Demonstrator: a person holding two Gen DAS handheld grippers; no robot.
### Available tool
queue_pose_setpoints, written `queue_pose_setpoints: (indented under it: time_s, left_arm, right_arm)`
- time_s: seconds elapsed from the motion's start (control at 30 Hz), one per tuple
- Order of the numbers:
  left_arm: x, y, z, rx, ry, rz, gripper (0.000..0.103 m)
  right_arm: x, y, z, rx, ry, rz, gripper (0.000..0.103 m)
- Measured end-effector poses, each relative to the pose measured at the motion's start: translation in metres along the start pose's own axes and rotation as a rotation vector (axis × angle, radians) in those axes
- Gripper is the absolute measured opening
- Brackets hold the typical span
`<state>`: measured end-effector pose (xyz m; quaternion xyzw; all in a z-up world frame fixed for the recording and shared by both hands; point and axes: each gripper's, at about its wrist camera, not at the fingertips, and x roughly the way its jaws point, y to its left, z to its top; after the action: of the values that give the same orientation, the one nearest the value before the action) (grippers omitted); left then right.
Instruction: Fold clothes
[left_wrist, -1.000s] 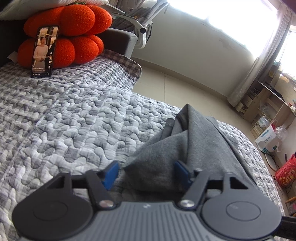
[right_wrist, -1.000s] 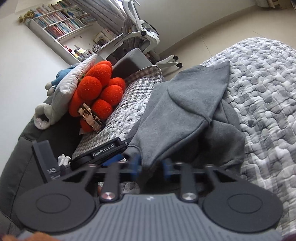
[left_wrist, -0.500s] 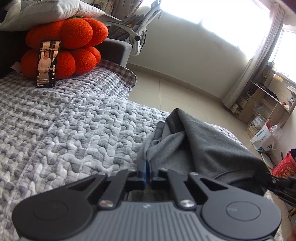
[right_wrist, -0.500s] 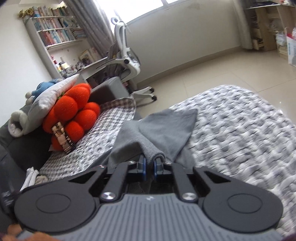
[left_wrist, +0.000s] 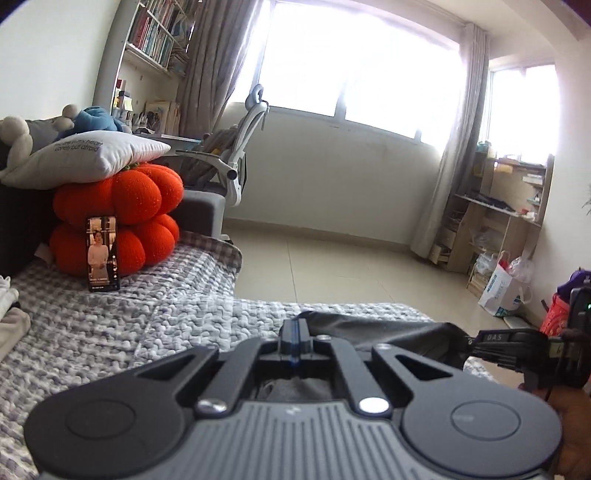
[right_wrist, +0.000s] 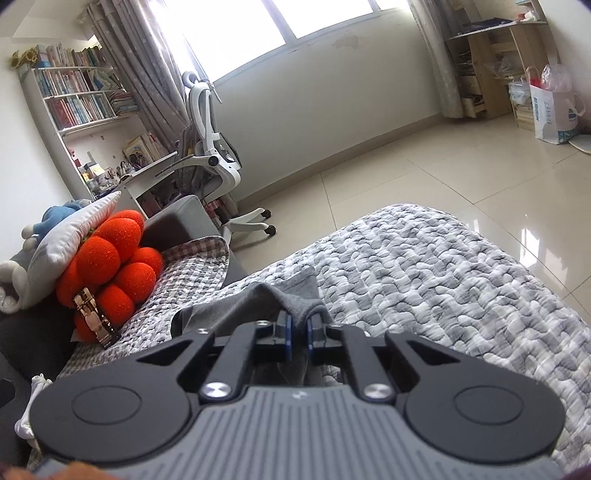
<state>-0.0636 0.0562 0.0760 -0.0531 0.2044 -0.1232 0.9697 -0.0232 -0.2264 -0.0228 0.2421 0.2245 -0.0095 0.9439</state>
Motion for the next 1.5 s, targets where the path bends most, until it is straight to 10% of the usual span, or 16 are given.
queue_pose_setpoints:
  time_s: [0.1, 0.27, 0.77, 1.03, 1.23, 1.5]
  left_arm:
    - [0.026, 0.006, -0.007, -0.038, 0.078, 0.001, 0.008]
    - [0.067, 0.009, -0.019, -0.038, 0.133, 0.022, 0.056]
    - [0.169, -0.001, -0.026, 0.012, 0.142, -0.05, 0.086]
    - [0.204, -0.01, -0.037, -0.009, 0.213, -0.069, 0.08]
    - [0.2, -0.014, -0.037, -0.043, 0.208, -0.07, 0.014]
    - [0.162, -0.01, -0.023, -0.147, 0.102, -0.072, 0.012]
  right_arm:
    - [0.001, 0.001, -0.002, -0.003, 0.006, -0.005, 0.01]
    - [0.007, -0.003, -0.003, -0.006, 0.016, -0.017, 0.01]
    - [0.026, -0.016, -0.007, 0.012, 0.061, -0.046, 0.011]
    - [0.034, -0.023, -0.008, -0.004, 0.09, -0.059, 0.012]
    - [0.036, -0.024, -0.009, -0.015, 0.102, -0.061, 0.012]
    - [0.027, -0.022, -0.004, -0.013, 0.053, -0.068, 0.012]
